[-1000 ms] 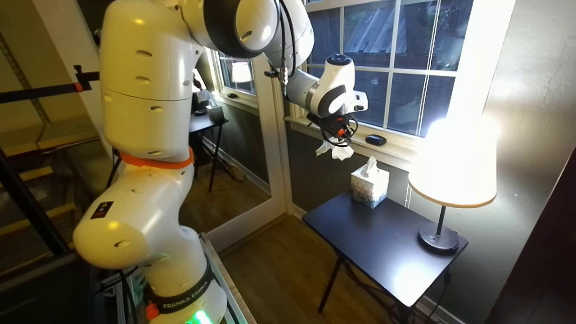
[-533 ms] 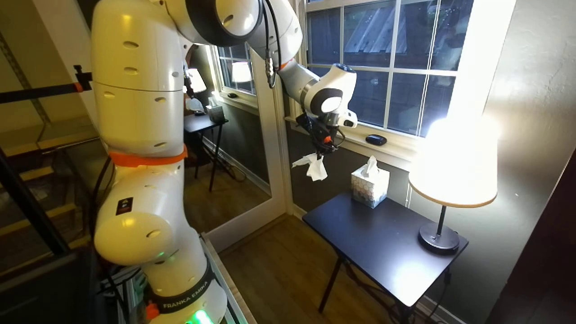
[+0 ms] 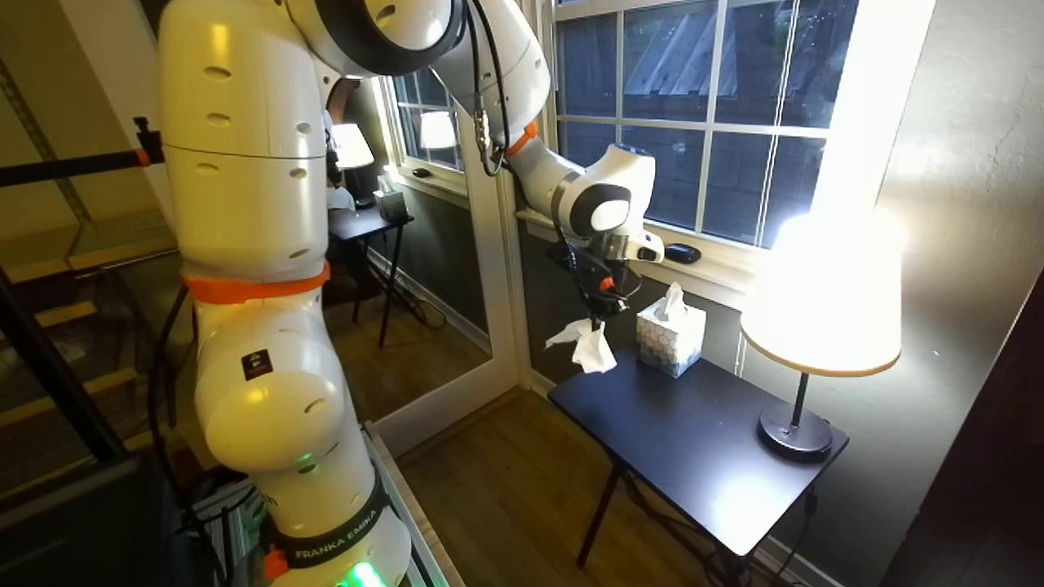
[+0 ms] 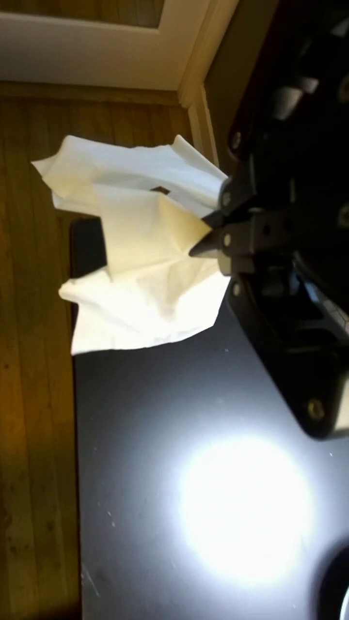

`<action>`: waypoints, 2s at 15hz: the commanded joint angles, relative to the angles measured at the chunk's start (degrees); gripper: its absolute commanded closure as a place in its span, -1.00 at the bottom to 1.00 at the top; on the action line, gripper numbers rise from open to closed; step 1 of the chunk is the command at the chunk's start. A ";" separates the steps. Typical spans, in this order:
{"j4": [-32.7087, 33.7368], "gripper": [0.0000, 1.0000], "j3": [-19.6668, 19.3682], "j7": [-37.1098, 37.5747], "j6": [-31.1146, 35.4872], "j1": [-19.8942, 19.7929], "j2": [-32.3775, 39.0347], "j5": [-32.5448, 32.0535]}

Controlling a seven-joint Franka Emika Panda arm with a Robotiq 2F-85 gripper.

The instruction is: Use the tissue wipe a section of the window

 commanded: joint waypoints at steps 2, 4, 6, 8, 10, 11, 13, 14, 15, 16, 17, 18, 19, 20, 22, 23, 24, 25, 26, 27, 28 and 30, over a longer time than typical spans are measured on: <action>-3.96 0.99 -6.96 8.36 11.49 4.84 1.56 -11.08; -4.64 0.99 -9.79 13.31 12.70 6.40 2.10 -15.59; -5.05 0.99 -12.91 18.66 13.72 8.07 2.90 -20.75; -5.16 0.99 -16.56 24.39 15.54 9.87 4.02 -27.05; -5.01 0.99 -19.64 28.97 18.15 11.21 5.33 -32.16; -5.03 0.99 -20.86 30.68 20.22 11.79 6.01 -33.82; -5.21 0.99 -22.27 31.95 26.11 12.32 7.75 -34.07; -5.22 0.99 -23.41 32.34 28.97 13.07 8.68 -33.93; -5.01 0.99 -25.39 32.65 32.25 14.45 9.93 -34.31; -4.83 0.99 -26.77 32.27 34.37 15.56 10.97 -33.20; -4.33 0.99 -27.98 34.74 36.16 15.84 12.20 -35.95; -4.12 0.99 -30.05 35.32 37.83 17.40 13.32 -36.17; -3.90 0.99 -32.20 36.32 39.39 18.92 14.43 -36.64; -3.68 0.99 -34.31 37.09 41.24 20.46 15.73 -36.80; -3.61 0.99 -37.63 37.52 44.75 23.03 17.92 -35.90; -3.51 0.99 -39.43 37.67 46.42 24.54 19.18 -35.45; -3.49 0.99 -40.22 37.50 48.26 25.26 20.29 -34.77; -3.73 0.99 -39.85 37.29 49.89 24.99 20.88 -34.16; -3.64 0.99 -40.77 37.32 51.72 25.81 22.01 -33.77; -3.54 0.99 -41.30 37.24 53.01 26.36 22.94 -33.36; -3.55 0.47 -41.29 37.15 54.12 26.41 23.65 -33.02; -3.70 0.32 -41.60 37.04 55.38 26.91 24.40 -32.57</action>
